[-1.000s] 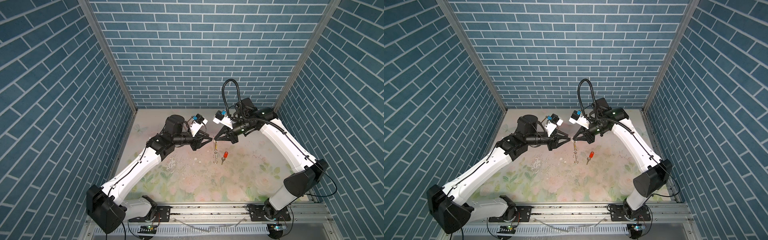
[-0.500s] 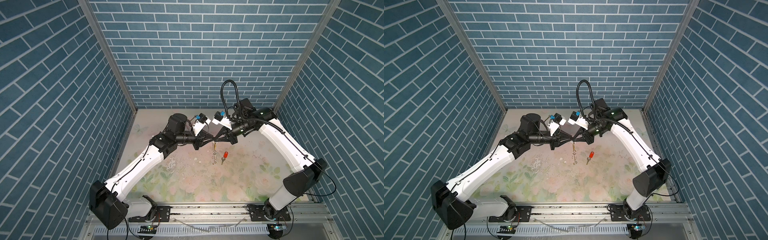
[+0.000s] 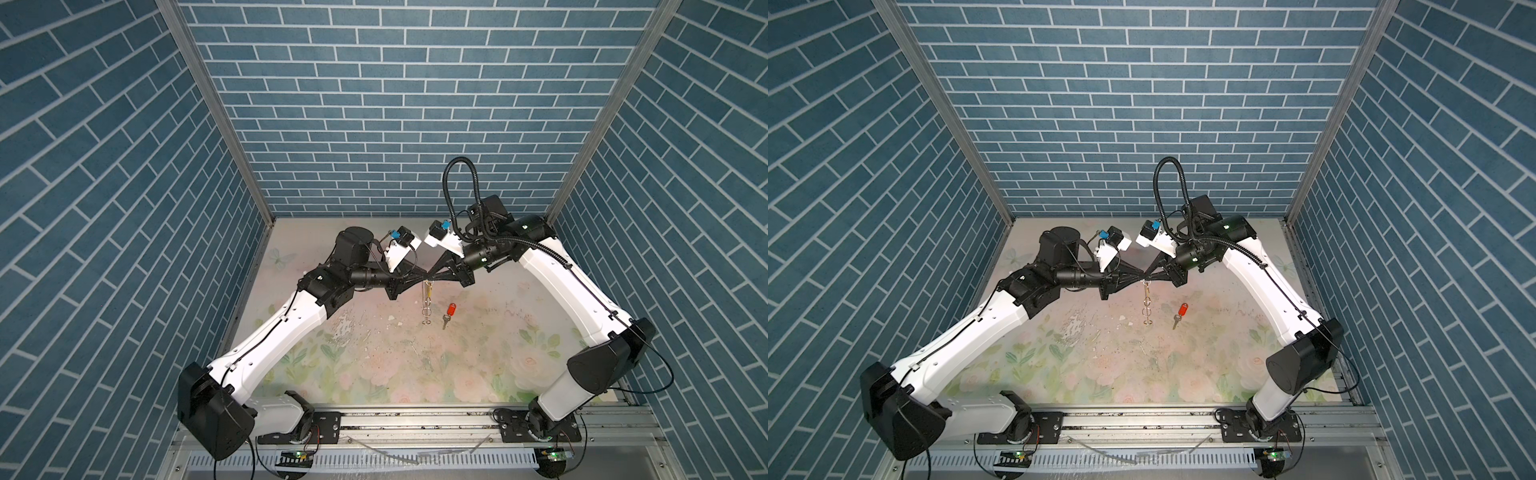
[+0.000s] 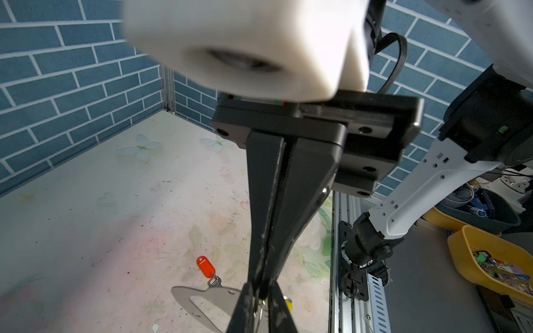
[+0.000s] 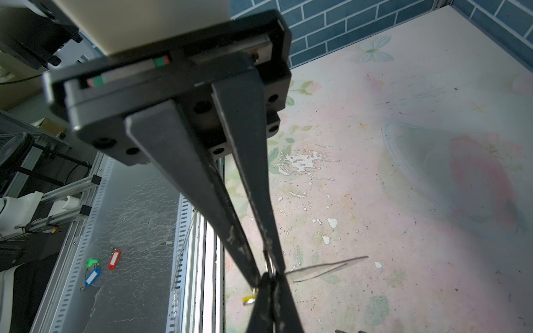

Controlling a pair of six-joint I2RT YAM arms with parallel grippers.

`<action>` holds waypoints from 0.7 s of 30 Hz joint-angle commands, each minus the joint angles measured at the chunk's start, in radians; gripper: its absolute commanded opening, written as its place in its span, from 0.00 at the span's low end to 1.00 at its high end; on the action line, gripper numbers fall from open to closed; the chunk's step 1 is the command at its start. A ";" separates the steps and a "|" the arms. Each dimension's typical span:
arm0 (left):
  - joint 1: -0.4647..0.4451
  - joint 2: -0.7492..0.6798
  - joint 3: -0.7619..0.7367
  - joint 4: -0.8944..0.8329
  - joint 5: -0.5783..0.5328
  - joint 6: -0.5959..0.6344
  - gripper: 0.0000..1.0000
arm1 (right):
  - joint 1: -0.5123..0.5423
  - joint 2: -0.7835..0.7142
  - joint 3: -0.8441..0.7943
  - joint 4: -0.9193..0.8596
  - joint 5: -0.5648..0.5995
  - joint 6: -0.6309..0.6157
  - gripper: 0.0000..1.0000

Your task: Put the keys on the keyring

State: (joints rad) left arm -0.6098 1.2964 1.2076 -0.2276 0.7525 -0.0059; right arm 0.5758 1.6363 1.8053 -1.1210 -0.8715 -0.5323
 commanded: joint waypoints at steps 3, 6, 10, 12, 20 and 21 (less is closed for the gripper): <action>-0.005 -0.003 -0.007 0.011 -0.028 0.011 0.04 | 0.010 -0.034 -0.001 0.017 -0.073 -0.046 0.00; -0.006 -0.004 -0.015 0.022 -0.040 0.011 0.00 | 0.010 -0.040 -0.006 0.026 -0.071 -0.040 0.00; -0.006 -0.022 -0.047 0.073 -0.048 -0.004 0.00 | 0.007 -0.057 -0.030 0.073 -0.056 -0.006 0.00; -0.005 -0.034 -0.065 0.107 -0.065 -0.020 0.00 | 0.002 -0.068 -0.049 0.121 -0.037 0.038 0.00; -0.005 -0.111 -0.213 0.388 -0.194 -0.186 0.00 | -0.014 -0.160 -0.190 0.342 0.050 0.230 0.14; -0.007 -0.119 -0.239 0.434 -0.213 -0.206 0.00 | -0.014 -0.179 -0.220 0.395 0.078 0.276 0.15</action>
State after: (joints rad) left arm -0.6147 1.1999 1.0115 0.0475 0.6220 -0.1234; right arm 0.5663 1.5196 1.6409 -0.8749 -0.8375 -0.3794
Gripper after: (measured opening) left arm 0.047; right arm 0.146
